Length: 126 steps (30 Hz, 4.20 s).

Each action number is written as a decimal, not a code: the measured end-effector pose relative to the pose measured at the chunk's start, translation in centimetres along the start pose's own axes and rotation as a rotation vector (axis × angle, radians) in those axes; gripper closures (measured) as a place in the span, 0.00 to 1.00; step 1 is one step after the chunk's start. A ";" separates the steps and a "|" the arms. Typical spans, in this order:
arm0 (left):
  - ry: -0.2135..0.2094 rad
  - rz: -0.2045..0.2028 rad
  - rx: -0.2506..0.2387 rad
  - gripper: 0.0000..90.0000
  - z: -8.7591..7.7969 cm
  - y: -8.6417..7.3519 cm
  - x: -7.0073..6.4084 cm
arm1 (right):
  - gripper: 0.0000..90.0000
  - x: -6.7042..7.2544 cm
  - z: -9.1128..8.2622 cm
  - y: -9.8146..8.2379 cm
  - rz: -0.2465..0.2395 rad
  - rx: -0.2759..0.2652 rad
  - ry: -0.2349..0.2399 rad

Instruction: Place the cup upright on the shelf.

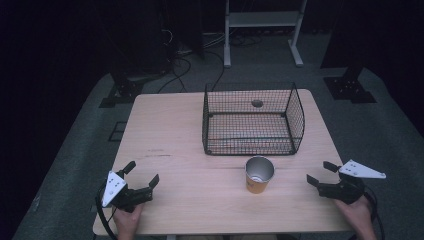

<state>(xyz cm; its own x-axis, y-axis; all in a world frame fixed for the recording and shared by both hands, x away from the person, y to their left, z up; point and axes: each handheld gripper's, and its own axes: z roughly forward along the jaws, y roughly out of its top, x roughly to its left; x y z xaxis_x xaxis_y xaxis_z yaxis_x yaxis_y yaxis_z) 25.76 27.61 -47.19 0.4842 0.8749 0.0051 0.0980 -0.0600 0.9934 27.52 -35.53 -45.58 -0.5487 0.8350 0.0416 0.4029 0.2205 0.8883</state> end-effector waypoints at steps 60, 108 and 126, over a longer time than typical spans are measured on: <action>-0.005 0.004 -0.003 0.02 -0.1 0.0 -0.1 | 0.02 11.7 4.5 4.1 -0.224 0.088 0.210; -0.007 0.002 -0.009 0.02 -0.1 0.0 0.0 | 0.13 13.1 8.1 6.2 -0.217 0.086 0.218; -0.007 0.003 -0.009 0.02 -0.1 0.0 0.0 | 0.14 12.0 6.8 8.3 -0.190 0.093 0.264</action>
<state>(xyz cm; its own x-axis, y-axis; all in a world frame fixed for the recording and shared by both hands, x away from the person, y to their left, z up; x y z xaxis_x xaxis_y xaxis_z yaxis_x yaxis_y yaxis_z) 25.66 27.64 -47.15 0.4902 0.8716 0.0071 0.0889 -0.0581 0.9943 29.28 -20.22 -40.80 -0.7861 0.6180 0.0073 0.3338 0.4147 0.8465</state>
